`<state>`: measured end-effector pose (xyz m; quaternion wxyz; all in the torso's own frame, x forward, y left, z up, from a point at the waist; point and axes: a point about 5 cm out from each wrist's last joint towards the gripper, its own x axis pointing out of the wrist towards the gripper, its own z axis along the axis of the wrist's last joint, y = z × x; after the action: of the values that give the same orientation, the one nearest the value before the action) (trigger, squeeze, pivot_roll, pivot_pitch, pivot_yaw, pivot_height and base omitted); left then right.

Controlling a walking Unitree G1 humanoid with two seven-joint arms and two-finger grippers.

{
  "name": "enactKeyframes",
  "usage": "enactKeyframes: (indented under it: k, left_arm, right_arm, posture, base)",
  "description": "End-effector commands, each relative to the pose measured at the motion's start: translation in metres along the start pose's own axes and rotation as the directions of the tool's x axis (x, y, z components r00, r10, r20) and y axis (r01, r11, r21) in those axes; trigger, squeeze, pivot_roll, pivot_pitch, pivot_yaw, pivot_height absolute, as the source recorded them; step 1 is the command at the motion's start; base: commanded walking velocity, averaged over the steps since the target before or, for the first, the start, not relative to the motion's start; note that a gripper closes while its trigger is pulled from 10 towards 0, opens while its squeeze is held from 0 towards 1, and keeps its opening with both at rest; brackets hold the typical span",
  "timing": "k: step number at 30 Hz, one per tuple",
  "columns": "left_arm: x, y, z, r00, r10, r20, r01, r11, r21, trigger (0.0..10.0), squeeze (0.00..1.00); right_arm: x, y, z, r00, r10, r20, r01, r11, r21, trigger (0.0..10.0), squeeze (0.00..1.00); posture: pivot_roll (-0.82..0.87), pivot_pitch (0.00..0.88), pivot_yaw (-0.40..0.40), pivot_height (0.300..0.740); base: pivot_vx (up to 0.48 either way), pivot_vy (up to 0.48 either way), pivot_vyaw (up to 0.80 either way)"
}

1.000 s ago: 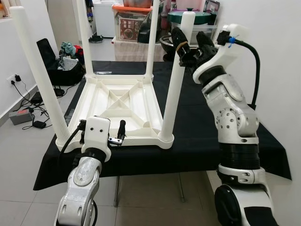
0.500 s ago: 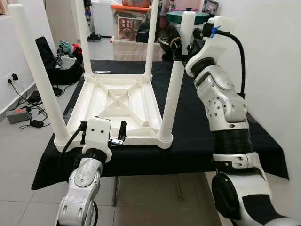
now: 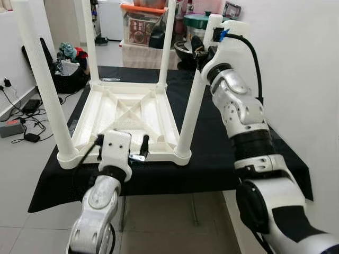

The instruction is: Building children table

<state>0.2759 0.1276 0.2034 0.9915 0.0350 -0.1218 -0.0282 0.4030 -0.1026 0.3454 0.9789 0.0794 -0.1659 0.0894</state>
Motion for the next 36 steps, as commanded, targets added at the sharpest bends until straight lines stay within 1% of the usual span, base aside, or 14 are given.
enactKeyframes:
  k: [1,5,6,8,11,14,16,21,28,31,32,33,35,36]
  left_arm:
    - [0.002,-0.001,0.003,1.0,-0.007,0.005,0.007,1.0,-0.01,10.0,0.0]
    - [0.003,-0.005,0.007,1.0,-0.019,0.016,0.02,1.0,-0.015,10.0,0.0]
    - [0.001,-0.007,0.009,0.999,-0.027,0.02,0.027,0.999,-0.023,10.0,0.0]
    - [-0.002,-0.009,0.011,0.999,-0.035,0.023,0.036,0.999,-0.025,10.0,0.0]
    - [-0.002,-0.01,0.011,0.999,-0.037,0.023,0.037,0.999,-0.025,10.0,0.0]
    - [-0.005,-0.01,0.013,0.999,-0.046,0.025,0.046,0.999,-0.019,10.0,0.0]
    - [-0.006,-0.01,0.015,0.999,-0.049,0.022,0.049,0.999,-0.018,10.0,0.0]
    - [-0.006,-0.013,0.016,0.998,-0.055,0.019,0.055,0.998,-0.019,10.0,0.0]
    - [-0.006,-0.013,0.019,0.998,-0.059,0.019,0.059,0.998,-0.013,10.0,0.0]
    - [-0.008,-0.012,0.023,0.998,-0.063,0.02,0.063,0.998,-0.007,10.0,0.0]
    - [-0.008,-0.012,0.023,0.998,-0.063,0.02,0.063,0.998,-0.007,10.0,0.0]
    - [-0.011,-0.012,0.024,0.998,-0.069,0.015,0.069,0.998,-0.005,10.0,0.0]
    - [-0.011,-0.012,0.024,0.998,-0.069,0.015,0.069,0.998,-0.005,10.0,0.0]
    - [-0.011,-0.013,0.024,0.997,-0.071,0.011,0.071,0.997,-0.003,10.0,0.0]
  right_arm:
    - [0.001,-0.013,-0.01,0.998,-0.055,-0.043,0.056,0.998,0.016,0.0,0.0]
    - [0.003,-0.023,-0.026,0.991,-0.087,-0.105,0.093,0.994,0.054,0.0,0.0]
    - [0.003,-0.029,-0.033,0.986,-0.092,-0.14,0.109,0.987,0.119,0.0,0.0]
    - [0.003,-0.034,-0.038,0.982,-0.1,-0.163,0.126,0.98,0.155,0.0,0.0]
    - [0.003,-0.036,-0.038,0.981,-0.103,-0.166,0.13,0.979,0.158,0.0,0.0]
    - [0.008,-0.036,-0.026,0.991,-0.053,-0.123,0.076,0.978,0.192,0.0,0.0]
    - [0.015,-0.038,-0.004,0.997,-0.011,-0.071,0.023,0.985,0.173,0.0,0.0]
    - [0.018,-0.051,0.018,0.999,-0.036,-0.013,0.037,0.989,0.146,0.0,0.0]
    - [0.021,-0.051,0.034,1.0,0.003,0.017,-0.004,0.996,0.086,0.0,0.0]
    - [0.011,-0.087,0.027,0.993,-0.115,0.007,0.107,0.943,0.316,0.0,0.0]
    - [0.011,-0.087,0.027,0.993,-0.115,0.007,0.107,0.943,0.316,0.0,0.0]
    - [-0.006,-0.122,0.002,0.966,-0.251,-0.067,0.253,0.851,0.461,0.0,0.0]
    - [-0.006,-0.122,0.002,0.966,-0.251,-0.067,0.253,0.851,0.461,0.0,0.0]
    - [-0.013,-0.133,-0.009,0.952,-0.289,-0.099,0.296,0.797,0.527,0.0,0.0]
  posture:
    - [0.1,0.005,-0.139,0.74]
    - [0.1,0.013,-0.14,0.74]
    - [0.11,0.019,-0.143,0.74]
    - [0.12,0.027,-0.146,0.74]
    - [0.12,0.027,-0.146,0.74]
    - [0.12,0.043,-0.15,0.74]
    - [0.12,0.05,-0.147,0.74]
    - [0.13,0.065,-0.151,0.74]
    - [0.13,0.072,-0.147,0.74]
    - [0.15,0.098,-0.149,0.74]
    - [0.15,0.098,-0.149,0.74]
    - [0.16,0.113,-0.149,0.74]
    - [0.16,0.113,-0.149,0.74]
    - [0.16,0.113,-0.149,0.74]
  base:
    - [0.0,0.0,0.0]
    - [0.0,0.0,0.0]
    - [0.0,0.0,0.0]
    - [0.0,0.0,0.0]
    - [0.0,0.0,0.0]
    - [0.0,0.0,0.0]
    - [0.0,0.0,0.0]
    - [0.0,0.0,0.0]
    - [0.0,0.0,0.0]
    - [0.0,0.0,0.0]
    - [0.0,0.0,0.0]
    - [0.0,0.0,0.0]
    - [0.0,0.0,0.0]
    - [0.0,0.0,0.0]
